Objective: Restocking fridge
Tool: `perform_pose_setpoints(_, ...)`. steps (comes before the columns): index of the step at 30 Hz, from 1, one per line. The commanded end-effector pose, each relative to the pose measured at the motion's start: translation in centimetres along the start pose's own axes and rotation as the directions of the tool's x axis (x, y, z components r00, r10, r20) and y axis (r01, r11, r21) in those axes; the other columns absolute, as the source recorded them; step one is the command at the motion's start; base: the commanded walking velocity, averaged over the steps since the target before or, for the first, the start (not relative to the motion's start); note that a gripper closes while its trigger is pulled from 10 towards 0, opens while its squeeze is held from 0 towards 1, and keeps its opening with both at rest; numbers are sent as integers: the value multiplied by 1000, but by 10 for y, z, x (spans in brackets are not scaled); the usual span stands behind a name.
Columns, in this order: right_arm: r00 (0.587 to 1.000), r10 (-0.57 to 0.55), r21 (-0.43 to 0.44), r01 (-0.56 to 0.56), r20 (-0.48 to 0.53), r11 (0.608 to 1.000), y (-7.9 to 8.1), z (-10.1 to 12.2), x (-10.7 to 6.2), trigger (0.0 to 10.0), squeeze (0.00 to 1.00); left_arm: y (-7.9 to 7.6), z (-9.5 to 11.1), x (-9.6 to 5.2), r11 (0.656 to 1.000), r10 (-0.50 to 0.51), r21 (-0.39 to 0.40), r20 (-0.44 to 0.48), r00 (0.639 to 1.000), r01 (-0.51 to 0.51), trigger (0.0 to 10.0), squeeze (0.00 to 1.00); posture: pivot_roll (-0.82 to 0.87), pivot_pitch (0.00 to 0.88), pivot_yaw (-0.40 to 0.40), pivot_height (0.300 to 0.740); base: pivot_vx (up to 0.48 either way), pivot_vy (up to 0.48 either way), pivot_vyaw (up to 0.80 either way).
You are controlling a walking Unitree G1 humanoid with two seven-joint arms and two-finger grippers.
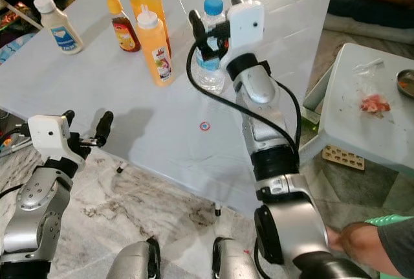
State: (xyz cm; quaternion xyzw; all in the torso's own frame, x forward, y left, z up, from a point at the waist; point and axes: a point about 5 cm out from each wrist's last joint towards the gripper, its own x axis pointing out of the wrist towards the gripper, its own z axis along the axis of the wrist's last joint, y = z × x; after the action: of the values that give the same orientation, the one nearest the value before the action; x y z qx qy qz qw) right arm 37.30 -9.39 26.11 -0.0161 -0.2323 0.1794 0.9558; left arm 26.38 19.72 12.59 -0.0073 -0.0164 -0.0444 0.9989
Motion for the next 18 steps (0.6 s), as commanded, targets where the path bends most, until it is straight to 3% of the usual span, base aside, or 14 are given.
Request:
perform_pose_setpoints(1,1000,0,17,0,8,1000,3,4,5,10000,0,1,1,-3,1000,-4,15,-5,1000,4,10000,0,70,211,34,740,0,0,0)
perform_pose_setpoints(10,999,28,42,-27,-18,999,17,6,18,10000,0,0,1,-3,1000,-5,20,-9,1000,5,10000,0,73,209,29,740,0,0,0)
perform_pose_setpoints(11,999,29,45,-28,-22,999,18,6,19,9216,0,0,1,-3,1000,-4,20,-10,1000,4,10000,0,74,208,28,740,0,0,0)
perform_pose_setpoints(12,999,29,48,-28,-26,998,19,6,19,4941,0,0,1,-3,1000,-4,20,-10,1000,4,10000,0,75,207,27,740,0,0,0)
perform_pose_setpoints(13,999,29,49,-28,-30,998,19,5,19,4941,0,0,1,-3,1000,-4,20,-10,1000,4,10000,0,76,207,26,740,0,0,0)
perform_pose_setpoints(14,999,33,39,-31,-42,999,21,5,20,0,0,-1,1,-3,1000,-3,20,-10,1000,3,10000,0,76,207,26,740,0,0,0)
perform_pose_setpoints(18,998,29,35,-27,-54,999,22,5,20,0,0,-2,0,-3,1000,-2,18,-13,1000,3,10000,0,74,204,24,740,0,0,0)
